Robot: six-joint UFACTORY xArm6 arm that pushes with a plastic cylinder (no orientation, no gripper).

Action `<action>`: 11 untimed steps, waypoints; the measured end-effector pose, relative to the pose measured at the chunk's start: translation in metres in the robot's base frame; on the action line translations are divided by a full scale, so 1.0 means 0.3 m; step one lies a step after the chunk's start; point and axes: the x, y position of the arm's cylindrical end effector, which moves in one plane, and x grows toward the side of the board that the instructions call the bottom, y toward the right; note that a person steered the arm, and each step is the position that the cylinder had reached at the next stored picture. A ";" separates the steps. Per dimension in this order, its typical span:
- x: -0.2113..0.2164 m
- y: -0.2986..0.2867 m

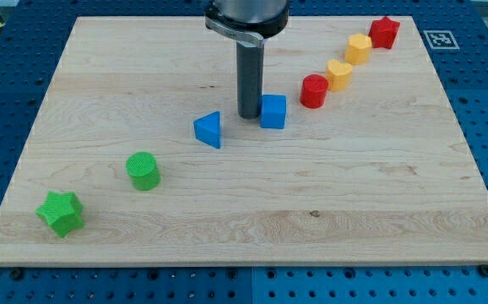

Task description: Move the triangle slightly downwards

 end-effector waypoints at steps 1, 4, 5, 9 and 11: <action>0.000 0.011; 0.000 -0.168; 0.000 -0.230; 0.064 -0.176; 0.054 -0.303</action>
